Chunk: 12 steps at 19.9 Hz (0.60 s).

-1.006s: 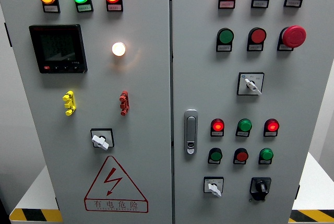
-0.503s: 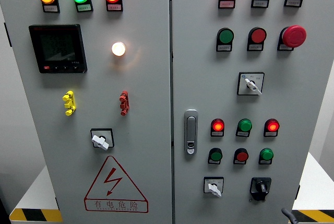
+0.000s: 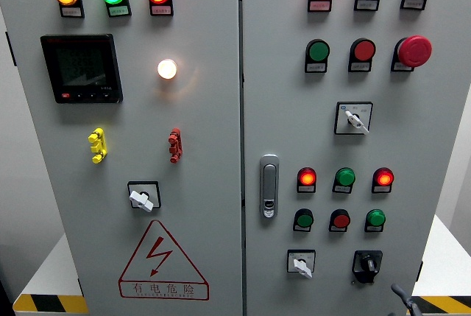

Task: Trip black knob to open circuit
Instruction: 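Raise the right hand up toward the black rotary knob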

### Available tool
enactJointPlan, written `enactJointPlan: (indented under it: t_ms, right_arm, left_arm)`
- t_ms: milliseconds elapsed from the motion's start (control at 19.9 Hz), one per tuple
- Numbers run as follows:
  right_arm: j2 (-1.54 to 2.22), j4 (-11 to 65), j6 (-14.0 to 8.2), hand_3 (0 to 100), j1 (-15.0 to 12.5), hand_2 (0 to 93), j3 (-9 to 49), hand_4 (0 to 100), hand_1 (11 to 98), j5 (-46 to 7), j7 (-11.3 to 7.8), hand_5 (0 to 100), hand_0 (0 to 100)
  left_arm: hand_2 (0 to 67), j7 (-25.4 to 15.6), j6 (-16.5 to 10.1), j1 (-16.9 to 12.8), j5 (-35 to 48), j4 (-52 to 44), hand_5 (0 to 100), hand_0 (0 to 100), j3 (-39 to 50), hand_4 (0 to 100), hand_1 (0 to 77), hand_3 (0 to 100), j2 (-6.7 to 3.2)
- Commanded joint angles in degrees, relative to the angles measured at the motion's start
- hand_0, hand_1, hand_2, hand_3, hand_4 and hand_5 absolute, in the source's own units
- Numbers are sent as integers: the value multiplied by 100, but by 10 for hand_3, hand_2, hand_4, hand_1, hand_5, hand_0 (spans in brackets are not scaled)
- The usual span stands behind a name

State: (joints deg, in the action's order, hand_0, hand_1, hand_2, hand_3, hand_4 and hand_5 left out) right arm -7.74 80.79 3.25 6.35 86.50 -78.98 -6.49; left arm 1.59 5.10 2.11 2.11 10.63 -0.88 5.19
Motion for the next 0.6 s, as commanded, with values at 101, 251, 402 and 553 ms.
enactJointPlan:
  t_ms: [101, 251, 402, 553]
  right_arm:
    - [0, -213, 0, 849, 217, 0, -1, 926, 545, 67, 16, 1000, 1000]
    - [9, -222, 0, 848, 262, 0, -28, 930, 546, 93, 77, 1000, 1000]
    - [0, -266, 0, 848, 376, 0, -36, 932, 547, 111, 122, 1000, 1000]
    - [9, -266, 0, 849, 429, 0, -72, 933, 546, 128, 192, 1000, 1000]
  left_arm:
    - [196, -1, 0, 0, 0, 0, 85, 0, 0, 99, 0, 262, 0]
    - [196, -1, 0, 0, 0, 0, 85, 0, 0, 99, 0, 262, 0]
    - [196, -1, 0, 0, 0, 0, 85, 0, 0, 99, 0, 262, 0]
    - [196, -1, 0, 0, 0, 0, 85, 0, 0, 99, 0, 262, 0]
